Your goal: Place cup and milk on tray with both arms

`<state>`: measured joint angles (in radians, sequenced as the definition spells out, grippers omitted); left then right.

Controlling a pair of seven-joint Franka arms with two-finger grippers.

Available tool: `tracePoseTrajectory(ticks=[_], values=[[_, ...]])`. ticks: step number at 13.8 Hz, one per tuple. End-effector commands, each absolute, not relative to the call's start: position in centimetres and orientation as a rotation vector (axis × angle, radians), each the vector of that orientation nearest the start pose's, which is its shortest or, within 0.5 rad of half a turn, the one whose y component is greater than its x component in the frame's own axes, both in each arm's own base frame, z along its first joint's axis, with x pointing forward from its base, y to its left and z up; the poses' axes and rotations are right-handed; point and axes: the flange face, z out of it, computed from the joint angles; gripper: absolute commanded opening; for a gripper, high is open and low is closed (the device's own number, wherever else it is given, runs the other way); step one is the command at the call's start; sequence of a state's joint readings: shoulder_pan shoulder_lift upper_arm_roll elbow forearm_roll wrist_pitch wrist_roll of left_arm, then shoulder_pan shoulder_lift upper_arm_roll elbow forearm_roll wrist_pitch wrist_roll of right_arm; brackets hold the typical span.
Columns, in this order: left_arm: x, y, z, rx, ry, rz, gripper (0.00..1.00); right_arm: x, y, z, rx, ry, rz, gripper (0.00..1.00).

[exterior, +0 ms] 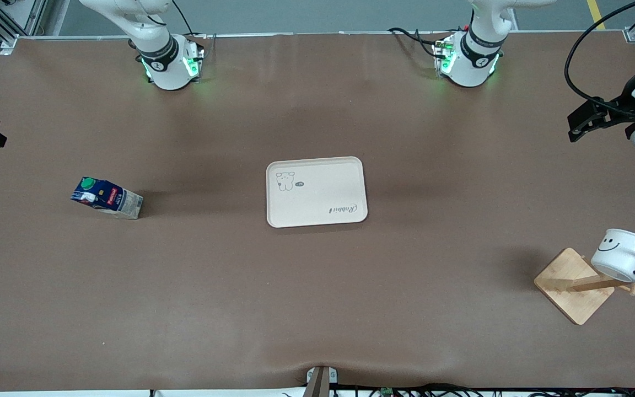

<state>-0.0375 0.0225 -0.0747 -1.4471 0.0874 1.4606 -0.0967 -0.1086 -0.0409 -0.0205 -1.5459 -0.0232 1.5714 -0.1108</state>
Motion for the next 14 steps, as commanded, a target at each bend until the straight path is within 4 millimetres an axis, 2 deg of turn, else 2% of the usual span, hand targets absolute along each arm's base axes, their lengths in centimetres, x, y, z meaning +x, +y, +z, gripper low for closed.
tracePoseTrajectory(ticks=[1, 6, 14], values=[[55.3, -4.6, 66.0, -3.048, 0.008, -0.005, 1.00, 54.1, -7.1, 66.3, -3.179, 0.048, -0.108, 1.00], [56.7, -5.1, 63.9, -3.045, 0.004, 0.033, 1.00, 54.1, -7.0, 66.2, -3.179, 0.044, -0.106, 1.00], [57.5, -5.4, 63.0, -3.047, 0.010, 0.021, 1.00, 54.1, -7.1, 66.2, -3.180, 0.039, -0.101, 1.00]])
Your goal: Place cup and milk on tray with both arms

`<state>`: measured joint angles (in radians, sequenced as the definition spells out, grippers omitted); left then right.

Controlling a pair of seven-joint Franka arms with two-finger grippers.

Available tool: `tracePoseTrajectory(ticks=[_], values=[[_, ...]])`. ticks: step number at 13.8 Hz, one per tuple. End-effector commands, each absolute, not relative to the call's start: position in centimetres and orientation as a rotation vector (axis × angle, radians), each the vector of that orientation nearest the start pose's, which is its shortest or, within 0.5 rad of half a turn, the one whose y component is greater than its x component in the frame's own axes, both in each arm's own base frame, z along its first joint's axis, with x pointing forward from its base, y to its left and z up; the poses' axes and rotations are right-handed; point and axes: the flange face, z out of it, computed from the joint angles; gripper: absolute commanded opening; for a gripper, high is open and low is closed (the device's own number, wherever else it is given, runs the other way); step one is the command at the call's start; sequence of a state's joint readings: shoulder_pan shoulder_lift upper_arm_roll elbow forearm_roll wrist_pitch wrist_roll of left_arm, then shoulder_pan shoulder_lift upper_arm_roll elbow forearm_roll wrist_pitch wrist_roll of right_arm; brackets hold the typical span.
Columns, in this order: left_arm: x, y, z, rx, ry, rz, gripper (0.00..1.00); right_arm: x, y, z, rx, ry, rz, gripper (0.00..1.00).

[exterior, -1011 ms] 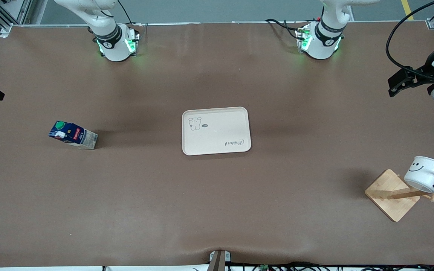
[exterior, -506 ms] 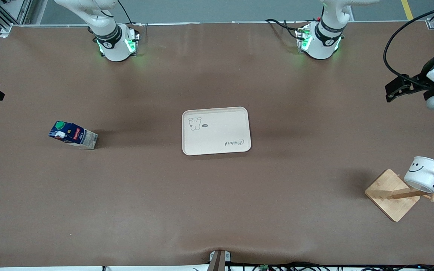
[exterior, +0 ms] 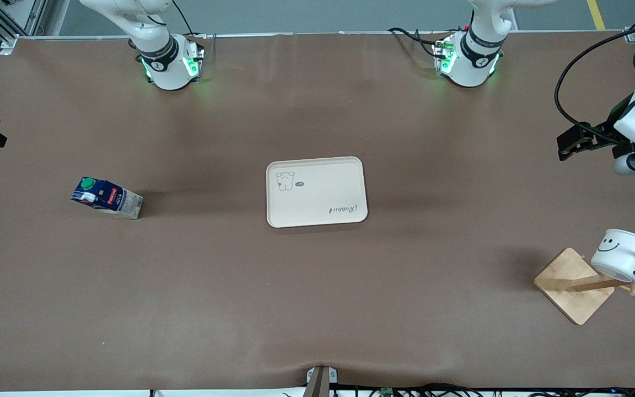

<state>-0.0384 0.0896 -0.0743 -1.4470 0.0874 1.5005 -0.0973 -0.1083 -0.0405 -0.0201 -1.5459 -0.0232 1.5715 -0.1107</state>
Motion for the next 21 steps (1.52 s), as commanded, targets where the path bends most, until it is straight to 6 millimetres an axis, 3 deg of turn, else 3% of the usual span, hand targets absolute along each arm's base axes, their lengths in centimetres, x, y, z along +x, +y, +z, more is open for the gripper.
tracePoseTrajectory(ticks=[1, 13, 21], values=[[57.5, -5.3, 63.0, -3.048, 0.008, 0.022, 1.00, 54.1, -7.1, 66.2, -3.183, 0.039, -0.100, 1.00], [58.3, -5.6, 61.8, -3.042, 0.008, 0.029, 1.00, 54.1, -7.1, 66.2, -3.180, 0.039, -0.101, 1.00], [59.9, -4.9, 59.7, -3.047, -0.271, -0.160, 1.00, 54.0, -7.1, 66.2, -3.183, 0.039, -0.096, 1.00]])
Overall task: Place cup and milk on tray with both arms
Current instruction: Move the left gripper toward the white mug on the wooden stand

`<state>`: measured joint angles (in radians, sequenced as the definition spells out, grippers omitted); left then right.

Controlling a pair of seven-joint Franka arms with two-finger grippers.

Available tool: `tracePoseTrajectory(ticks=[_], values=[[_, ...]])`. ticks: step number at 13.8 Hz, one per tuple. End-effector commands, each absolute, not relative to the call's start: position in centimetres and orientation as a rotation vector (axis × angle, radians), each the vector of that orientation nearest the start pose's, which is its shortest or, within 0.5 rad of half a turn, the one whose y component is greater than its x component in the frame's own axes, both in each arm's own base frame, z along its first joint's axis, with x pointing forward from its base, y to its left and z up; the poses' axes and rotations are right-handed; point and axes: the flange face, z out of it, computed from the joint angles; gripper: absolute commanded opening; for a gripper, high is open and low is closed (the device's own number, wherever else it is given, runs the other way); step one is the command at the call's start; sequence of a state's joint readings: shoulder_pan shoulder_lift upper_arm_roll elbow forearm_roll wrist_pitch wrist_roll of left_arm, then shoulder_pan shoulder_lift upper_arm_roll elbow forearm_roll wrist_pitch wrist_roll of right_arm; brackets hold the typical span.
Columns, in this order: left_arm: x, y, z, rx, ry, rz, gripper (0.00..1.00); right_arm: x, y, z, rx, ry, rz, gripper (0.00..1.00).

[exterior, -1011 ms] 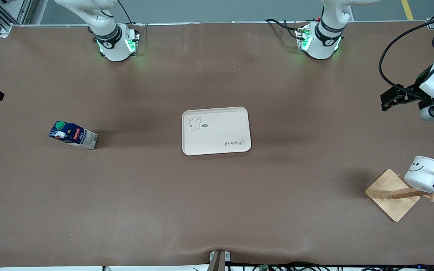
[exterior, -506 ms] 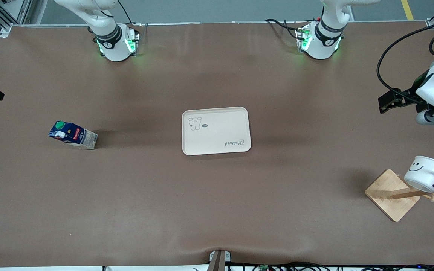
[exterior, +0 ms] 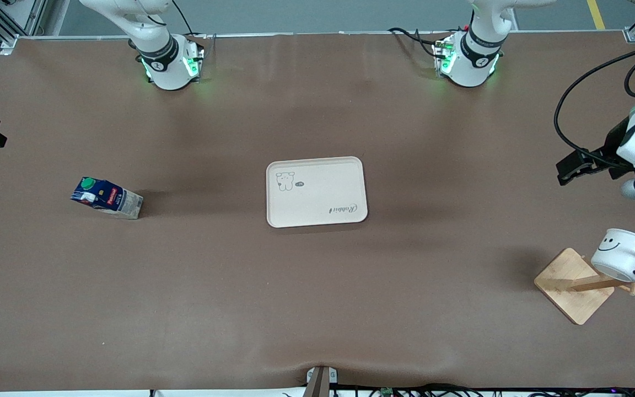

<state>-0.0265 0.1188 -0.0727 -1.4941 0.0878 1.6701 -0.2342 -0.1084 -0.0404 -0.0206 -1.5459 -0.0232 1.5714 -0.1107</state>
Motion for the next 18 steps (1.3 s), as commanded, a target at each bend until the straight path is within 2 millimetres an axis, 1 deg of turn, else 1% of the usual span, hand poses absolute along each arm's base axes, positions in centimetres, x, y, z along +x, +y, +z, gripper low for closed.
tracePoseTrajectory(ticks=[1, 2, 3, 5, 7, 8, 9, 10, 11, 12, 13, 14, 16, 17, 18], values=[[60.0, -4.9, 59.5, -3.049, -0.293, -0.182, 1.00, 54.0, -7.1, 66.2, -3.183, 0.039, -0.096, 1.00], [60.2, -5.0, 59.3, -3.050, -0.326, -0.187, 1.00, 54.0, -7.1, 66.2, -3.182, 0.042, -0.096, 1.00], [60.2, -4.7, 58.6, -3.046, -0.384, -0.184, 1.00, 54.0, -7.2, 66.2, -3.183, 0.044, -0.096, 1.00], [60.3, -3.7, 56.7, -3.044, -0.462, -0.223, 1.00, 54.0, -7.1, 66.2, -3.182, 0.042, -0.096, 1.00], [60.2, -1.6, 54.6, -3.044, -0.530, -0.279, 1.00, 54.0, -7.1, 66.2, -3.182, 0.044, -0.096, 1.00], [60.1, -0.2, 53.3, -3.039, -0.561, -0.306, 1.00, 54.0, -7.1, 66.2, -3.182, 0.044, -0.096, 1.00], [59.9, 1.6, 52.4, -3.031, -0.604, -0.370, 1.00, 54.0, -7.2, 66.2, -3.183, 0.044, -0.096, 1.00], [59.9, 2.1, 51.9, -3.029, -0.613, -0.415, 1.00, 54.0, -7.2, 66.2, -3.183, 0.044, -0.095, 1.00], [59.9, 3.1, 51.8, -3.021, -0.638, -0.442, 1.00, 54.0, -7.2, 66.2, -3.182, 0.046, -0.098, 1.00], [59.9, 4.7, 51.9, -3.009, -0.660, -0.465, 1.00, 54.0, -7.1, 66.2, -3.182, 0.044, -0.096, 1.00], [59.8, 5.4, 51.7, -3.007, -0.648, -0.480, 1.00, 54.0, -7.1, 66.2, -3.182, 0.044, -0.098, 1.00], [59.5, 6.5, 51.6, -3.001, -0.632, -0.508, 1.00, 54.0, -7.1, 66.2, -3.182, 0.044, -0.096, 1.00], [59.3, 8.3, 50.7, -2.993, -0.570, -0.573, 1.00, 54.0, -7.2, 66.2, -3.182, 0.046, -0.098, 1.00], [59.2, 8.9, 50.2, -2.997, -0.554, -0.598, 1.00, 54.0, -7.2, 66.2, -3.182, 0.046, -0.098, 1.00], [59.3, 9.1, 49.7, -3.009, -0.522, -0.621, 1.00, 54.0, -7.2, 66.2, -3.182, 0.046, -0.098, 1.00]])
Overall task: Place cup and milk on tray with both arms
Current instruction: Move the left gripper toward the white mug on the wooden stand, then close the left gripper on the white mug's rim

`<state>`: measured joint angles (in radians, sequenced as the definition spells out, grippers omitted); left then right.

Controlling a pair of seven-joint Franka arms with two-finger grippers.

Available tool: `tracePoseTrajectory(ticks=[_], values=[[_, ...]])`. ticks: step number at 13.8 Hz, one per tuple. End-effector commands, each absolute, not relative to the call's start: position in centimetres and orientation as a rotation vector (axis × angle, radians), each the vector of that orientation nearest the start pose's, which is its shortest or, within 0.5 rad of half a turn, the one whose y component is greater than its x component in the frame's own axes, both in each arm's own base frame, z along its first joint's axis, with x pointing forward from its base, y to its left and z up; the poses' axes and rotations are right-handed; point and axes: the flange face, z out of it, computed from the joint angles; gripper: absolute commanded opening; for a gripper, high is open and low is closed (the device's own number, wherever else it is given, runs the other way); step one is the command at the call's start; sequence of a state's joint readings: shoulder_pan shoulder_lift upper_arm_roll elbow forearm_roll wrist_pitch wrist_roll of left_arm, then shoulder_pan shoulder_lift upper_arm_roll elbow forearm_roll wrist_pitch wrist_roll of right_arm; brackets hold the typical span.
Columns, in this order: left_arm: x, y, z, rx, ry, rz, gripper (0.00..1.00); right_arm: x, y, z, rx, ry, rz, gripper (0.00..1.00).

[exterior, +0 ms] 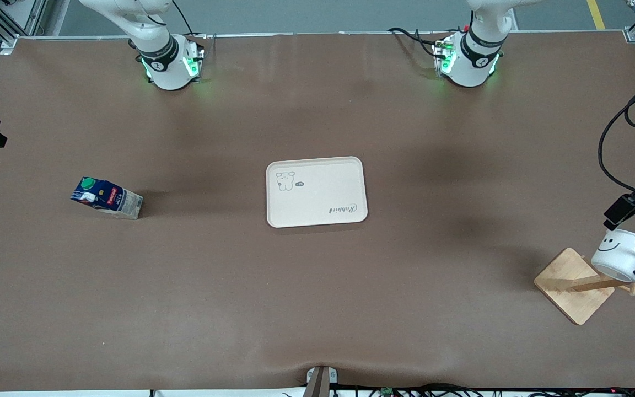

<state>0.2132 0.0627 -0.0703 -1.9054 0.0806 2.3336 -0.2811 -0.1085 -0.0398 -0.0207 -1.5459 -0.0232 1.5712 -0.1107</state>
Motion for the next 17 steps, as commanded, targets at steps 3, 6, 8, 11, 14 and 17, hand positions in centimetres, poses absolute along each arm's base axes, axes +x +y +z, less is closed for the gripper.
tracePoseTrajectory(ticks=[3, 6, 8, 11, 14, 17], values=[[58.9, 11.4, 48.1, -3.036, -0.450, -0.658, 1.00, 54.0, -7.1, 66.2, -3.182, 0.044, -0.096, 1.00], [59.1, 12.2, 47.5, -3.079, -0.408, -0.685, 1.00, 54.0, -7.2, 66.2, -3.180, 0.051, -0.098, 1.00], [59.1, 12.3, 47.0, -3.099, -0.386, -0.682, 1.00, 54.1, -7.2, 66.2, -3.179, 0.051, -0.101, 1.00], [59.6, 13.1, 45.9, -3.086, -0.301, -0.702, 1.00, 54.4, -7.0, 65.7, -3.178, 0.043, -0.087, 1.00], [59.9, 13.3, 45.0, -3.078, -0.303, -0.714, 1.00, 54.5, -6.7, 65.5, -3.178, 0.036, -0.077, 1.00], [60.5, 13.6, 43.9, -3.067, -0.290, -0.736, 1.00, 54.7, -6.6, 65.2, -3.178, 0.031, -0.070, 1.00]])
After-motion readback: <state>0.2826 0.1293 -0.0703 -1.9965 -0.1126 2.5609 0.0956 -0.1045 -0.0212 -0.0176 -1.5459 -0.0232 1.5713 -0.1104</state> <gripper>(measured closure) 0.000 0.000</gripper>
